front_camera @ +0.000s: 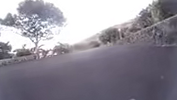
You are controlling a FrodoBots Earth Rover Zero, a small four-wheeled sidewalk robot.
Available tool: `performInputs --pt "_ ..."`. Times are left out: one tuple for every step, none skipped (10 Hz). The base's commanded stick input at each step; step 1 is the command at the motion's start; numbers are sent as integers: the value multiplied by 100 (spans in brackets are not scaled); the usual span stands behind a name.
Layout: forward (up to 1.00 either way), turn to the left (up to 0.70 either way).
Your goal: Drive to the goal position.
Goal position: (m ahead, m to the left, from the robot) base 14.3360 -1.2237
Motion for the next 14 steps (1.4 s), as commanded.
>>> performInputs --pt "70 0" --pt "70 0" --pt "70 0" --pt "70 0" --pt "70 0" --pt "70 0" --pt "70 0" --pt "70 0" --pt "70 0" --pt "70 0" --pt "70 0" --pt "70 0" --pt "70 0" --pt "70 0"
